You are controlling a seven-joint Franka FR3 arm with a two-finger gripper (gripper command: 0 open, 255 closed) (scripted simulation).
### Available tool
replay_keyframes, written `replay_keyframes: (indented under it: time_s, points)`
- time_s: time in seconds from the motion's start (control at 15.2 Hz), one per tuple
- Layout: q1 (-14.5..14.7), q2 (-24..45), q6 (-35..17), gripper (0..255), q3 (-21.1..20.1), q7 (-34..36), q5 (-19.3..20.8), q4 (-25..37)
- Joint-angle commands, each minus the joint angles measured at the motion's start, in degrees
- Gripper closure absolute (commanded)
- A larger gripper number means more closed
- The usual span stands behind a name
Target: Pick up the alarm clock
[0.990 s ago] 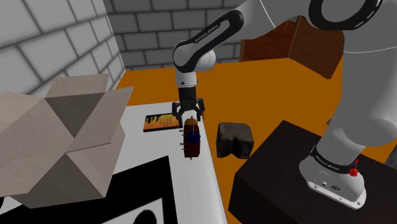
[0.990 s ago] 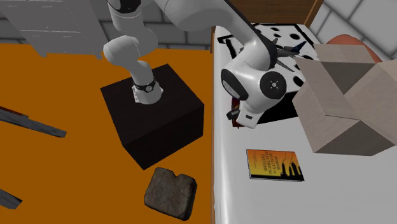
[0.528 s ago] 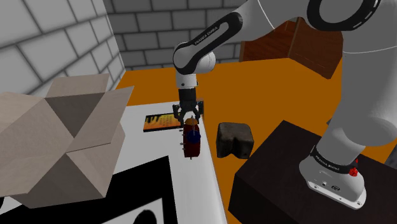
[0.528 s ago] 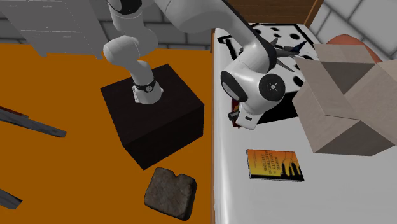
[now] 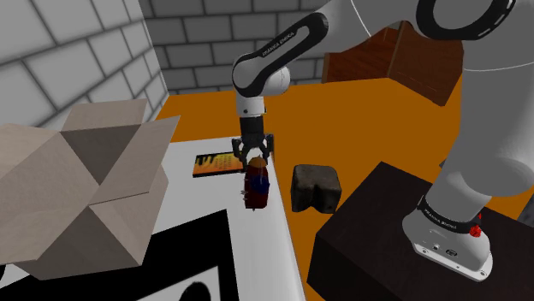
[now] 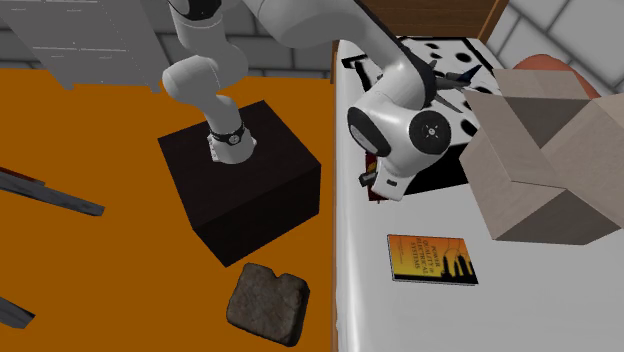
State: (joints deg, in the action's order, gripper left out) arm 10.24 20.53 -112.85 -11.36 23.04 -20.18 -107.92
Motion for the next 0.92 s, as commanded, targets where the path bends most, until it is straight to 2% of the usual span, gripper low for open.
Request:
replay_keyframes:
  time_s: [0.0, 0.86]
  points:
    - [-0.11, -0.81, 1.21, 255, 0.0, 0.31, 0.03, 0.47]
    - [-0.52, -4.68, 8.18, 255, -0.05, 2.43, 0.16, 3.89]
